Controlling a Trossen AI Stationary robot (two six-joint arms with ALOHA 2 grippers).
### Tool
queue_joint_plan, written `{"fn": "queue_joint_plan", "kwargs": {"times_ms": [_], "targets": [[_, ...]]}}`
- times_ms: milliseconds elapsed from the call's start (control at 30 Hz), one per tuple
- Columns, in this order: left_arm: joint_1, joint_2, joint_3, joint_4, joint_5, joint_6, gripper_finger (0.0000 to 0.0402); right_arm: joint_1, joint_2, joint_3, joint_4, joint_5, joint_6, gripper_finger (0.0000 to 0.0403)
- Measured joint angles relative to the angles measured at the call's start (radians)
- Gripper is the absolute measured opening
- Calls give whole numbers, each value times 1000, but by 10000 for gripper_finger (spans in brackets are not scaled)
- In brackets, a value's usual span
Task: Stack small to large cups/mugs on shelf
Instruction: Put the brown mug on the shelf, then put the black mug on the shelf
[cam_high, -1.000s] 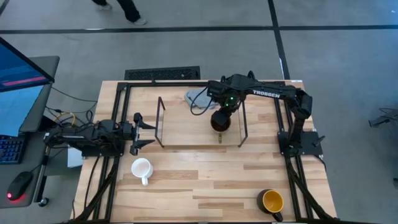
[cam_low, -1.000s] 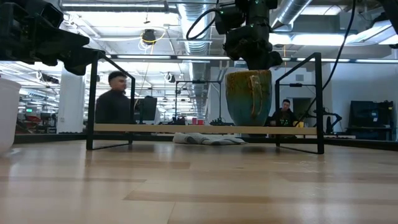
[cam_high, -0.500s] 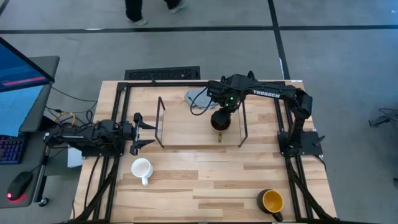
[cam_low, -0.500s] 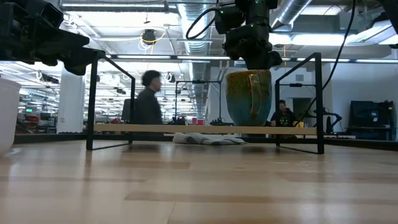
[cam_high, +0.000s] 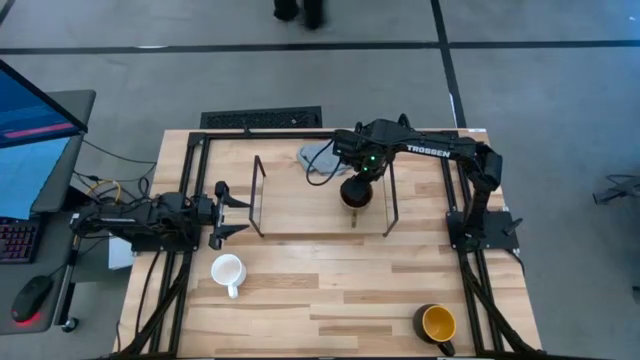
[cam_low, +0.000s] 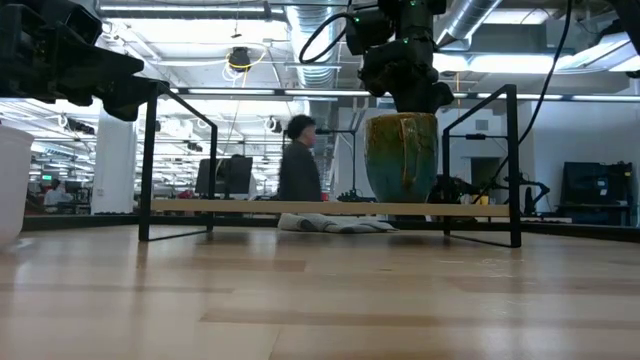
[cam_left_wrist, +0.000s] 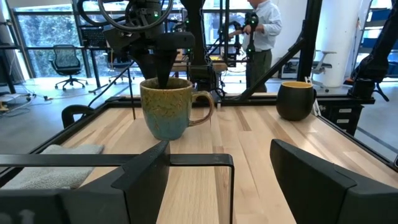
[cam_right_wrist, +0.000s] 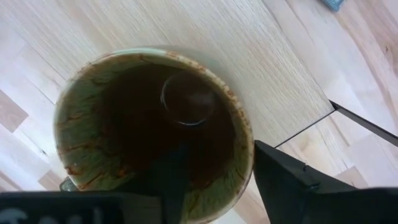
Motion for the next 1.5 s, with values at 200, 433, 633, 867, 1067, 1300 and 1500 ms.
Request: {"fn": "queue_joint_plan", "kwargs": {"times_ms": [200,433,633,867,1067,1300,1500], "targets": [[0,0,0,0,0,0,266,-1,0,0,-5,0,-3,219],[0,0,0,0,0,0,266,-1,0,0,-5,0,-2,235],[0,0,0,0,0,0,266,-9,0,0,-10,0,13,234],[0,0,0,0,1,-11,266,-37,0,0,-65,3,16,234],[0,0,0,0,1,-10,266,-40,0,20,-65,1,0,234],[0,0,0,0,1,-10,266,-40,0,99,-86,17,-15,234],[0,0,0,0,1,-9,266,-40,0,244,-154,89,-41,234]]}}
